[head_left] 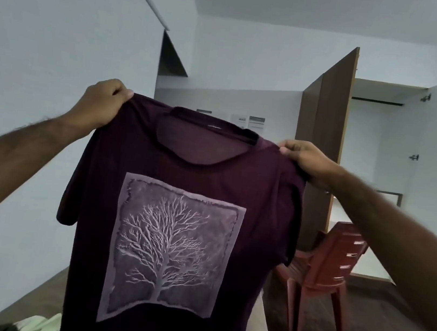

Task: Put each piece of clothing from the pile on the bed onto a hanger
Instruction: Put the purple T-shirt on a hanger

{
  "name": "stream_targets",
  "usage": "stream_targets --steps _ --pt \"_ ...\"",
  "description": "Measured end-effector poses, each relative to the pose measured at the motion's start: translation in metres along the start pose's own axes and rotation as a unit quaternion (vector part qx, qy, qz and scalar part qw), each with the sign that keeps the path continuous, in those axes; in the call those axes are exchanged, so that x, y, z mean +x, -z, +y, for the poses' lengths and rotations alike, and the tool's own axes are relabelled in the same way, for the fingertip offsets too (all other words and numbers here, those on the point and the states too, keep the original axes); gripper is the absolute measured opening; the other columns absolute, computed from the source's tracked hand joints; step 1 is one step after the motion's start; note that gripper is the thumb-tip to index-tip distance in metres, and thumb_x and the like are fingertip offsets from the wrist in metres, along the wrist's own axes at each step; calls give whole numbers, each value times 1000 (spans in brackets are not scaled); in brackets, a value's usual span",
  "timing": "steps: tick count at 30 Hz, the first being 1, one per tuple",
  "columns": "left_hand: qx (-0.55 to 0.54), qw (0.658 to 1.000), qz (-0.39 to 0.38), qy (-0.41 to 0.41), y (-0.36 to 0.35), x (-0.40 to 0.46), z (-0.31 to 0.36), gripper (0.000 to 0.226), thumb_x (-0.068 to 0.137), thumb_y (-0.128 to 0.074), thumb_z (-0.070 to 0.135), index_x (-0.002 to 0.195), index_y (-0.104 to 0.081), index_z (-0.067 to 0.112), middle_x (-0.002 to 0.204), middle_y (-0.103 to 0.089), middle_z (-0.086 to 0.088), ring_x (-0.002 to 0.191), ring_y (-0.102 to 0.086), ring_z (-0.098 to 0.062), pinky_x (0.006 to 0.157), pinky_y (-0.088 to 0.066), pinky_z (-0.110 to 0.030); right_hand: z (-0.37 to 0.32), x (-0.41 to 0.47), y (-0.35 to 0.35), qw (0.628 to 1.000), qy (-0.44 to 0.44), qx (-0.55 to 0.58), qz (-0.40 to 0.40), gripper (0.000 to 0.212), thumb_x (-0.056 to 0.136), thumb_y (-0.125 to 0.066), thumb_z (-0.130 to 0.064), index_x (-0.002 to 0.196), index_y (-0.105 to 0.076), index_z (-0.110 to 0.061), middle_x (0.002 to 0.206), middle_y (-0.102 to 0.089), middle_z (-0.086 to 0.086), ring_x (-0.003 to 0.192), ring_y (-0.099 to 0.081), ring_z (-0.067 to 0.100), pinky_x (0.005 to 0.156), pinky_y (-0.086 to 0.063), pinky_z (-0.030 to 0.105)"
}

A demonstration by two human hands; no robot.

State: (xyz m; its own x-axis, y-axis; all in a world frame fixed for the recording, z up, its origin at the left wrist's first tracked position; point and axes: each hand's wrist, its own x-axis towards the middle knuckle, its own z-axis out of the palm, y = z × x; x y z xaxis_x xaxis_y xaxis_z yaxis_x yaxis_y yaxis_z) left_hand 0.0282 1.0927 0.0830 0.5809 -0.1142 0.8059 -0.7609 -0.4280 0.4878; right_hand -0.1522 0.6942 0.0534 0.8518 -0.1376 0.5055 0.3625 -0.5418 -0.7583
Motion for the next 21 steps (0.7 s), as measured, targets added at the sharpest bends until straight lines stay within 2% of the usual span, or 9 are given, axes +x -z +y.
stream_targets --steps 3,5,7,10,13,17,19,21 --pt "-57 998 8 37 -10 0 1 35 101 -49 39 95 -62 8 102 -64 -9 93 -55 -22 82 -42 -39 0 -11 -5 998 55 -12 -8 24 100 -59 -35 92 -66 -13 88 -67 -1 81 -62 11 76 -51 24" --pt "-57 997 7 42 -17 -2 4 33 100 -49 38 90 -60 9 92 -61 -6 87 -53 -20 78 -40 -35 1 -15 -5 995 102 -18 7 25 94 -69 -30 97 -70 -5 91 -71 4 83 -67 12 76 -54 23" --pt "-42 999 2 33 -22 -5 6 33 101 -48 37 80 -55 12 81 -56 0 77 -49 -16 69 -37 -32 3 -15 -3 989 135 -37 51 26 90 -75 -27 95 -72 -1 88 -72 8 80 -67 15 74 -55 25" --pt "-16 1000 -11 9 -26 -12 7 39 104 -46 37 71 -48 16 72 -50 1 69 -44 -14 63 -35 -30 13 -6 3 979 140 -80 123 25 91 -72 -40 86 -77 -17 86 -74 5 80 -67 14 76 -52 33" --pt "13 999 -21 -22 -30 -20 4 38 104 -47 39 77 -56 13 77 -58 -1 73 -52 -16 68 -39 -32 22 1 8 971 110 -101 186 20 93 -68 -42 82 -78 -27 86 -75 -1 85 -69 17 83 -54 38" --pt "29 998 -18 -56 -36 -27 3 34 103 -51 39 82 -61 15 81 -64 -1 79 -59 -19 72 -40 -32 25 2 8 953 102 -135 250 17 99 -63 -25 86 -74 -24 85 -72 -8 83 -64 5 84 -50 29" --pt "27 997 -29 -70 -35 -28 7 35 102 -52 41 82 -62 15 80 -65 -3 78 -60 -21 69 -42 -30 25 -1 7 941 105 -162 278 14 99 -61 -24 94 -72 -20 89 -72 -7 88 -65 8 88 -52 35" --pt "23 994 -64 -81 -32 -27 12 33 99 -55 45 85 -65 16 82 -67 -4 80 -62 -20 71 -44 -27 26 -5 7 918 111 -229 303 12 101 -58 -31 98 -64 -22 92 -71 -4 88 -64 17 81 -53 41"
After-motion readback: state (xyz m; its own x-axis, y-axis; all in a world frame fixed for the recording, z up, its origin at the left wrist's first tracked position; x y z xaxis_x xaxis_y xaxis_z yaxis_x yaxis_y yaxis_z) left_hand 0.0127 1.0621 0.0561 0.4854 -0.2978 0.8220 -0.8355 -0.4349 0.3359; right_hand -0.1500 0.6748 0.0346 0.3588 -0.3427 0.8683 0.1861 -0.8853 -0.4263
